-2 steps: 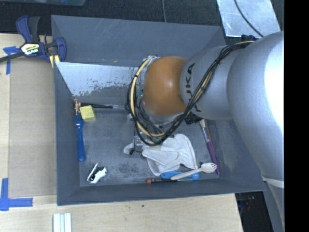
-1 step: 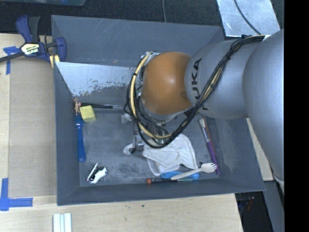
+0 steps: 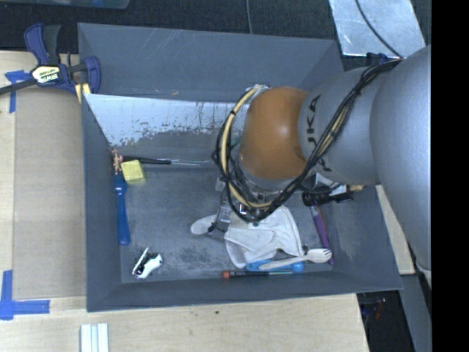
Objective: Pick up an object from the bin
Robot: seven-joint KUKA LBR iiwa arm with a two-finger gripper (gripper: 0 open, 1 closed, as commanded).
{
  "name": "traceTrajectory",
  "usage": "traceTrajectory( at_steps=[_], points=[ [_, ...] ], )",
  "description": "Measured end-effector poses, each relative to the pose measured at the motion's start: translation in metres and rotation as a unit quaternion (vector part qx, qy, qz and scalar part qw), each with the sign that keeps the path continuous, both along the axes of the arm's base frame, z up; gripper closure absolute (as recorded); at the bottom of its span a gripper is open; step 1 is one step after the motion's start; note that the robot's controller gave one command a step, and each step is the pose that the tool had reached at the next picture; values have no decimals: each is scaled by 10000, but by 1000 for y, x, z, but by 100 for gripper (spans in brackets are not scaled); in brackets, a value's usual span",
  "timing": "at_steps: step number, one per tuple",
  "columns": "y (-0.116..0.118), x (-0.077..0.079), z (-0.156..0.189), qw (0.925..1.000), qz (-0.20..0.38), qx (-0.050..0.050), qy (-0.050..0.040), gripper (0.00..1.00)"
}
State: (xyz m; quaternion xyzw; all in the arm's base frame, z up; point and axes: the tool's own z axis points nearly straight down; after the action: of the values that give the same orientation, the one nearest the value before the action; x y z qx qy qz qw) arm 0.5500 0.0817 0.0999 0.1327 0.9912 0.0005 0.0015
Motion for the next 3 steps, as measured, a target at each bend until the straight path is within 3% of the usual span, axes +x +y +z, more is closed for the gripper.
traceTrajectory(
  at_steps=[1, 2, 3],
  points=[
    [-8, -4, -29, 9986, 529, 30, -79, 0],
    [17, -12, -28, 10000, 73, 11, -62, 100],
    [17, -12, -28, 10000, 70, 12, -62, 100]
  ],
)
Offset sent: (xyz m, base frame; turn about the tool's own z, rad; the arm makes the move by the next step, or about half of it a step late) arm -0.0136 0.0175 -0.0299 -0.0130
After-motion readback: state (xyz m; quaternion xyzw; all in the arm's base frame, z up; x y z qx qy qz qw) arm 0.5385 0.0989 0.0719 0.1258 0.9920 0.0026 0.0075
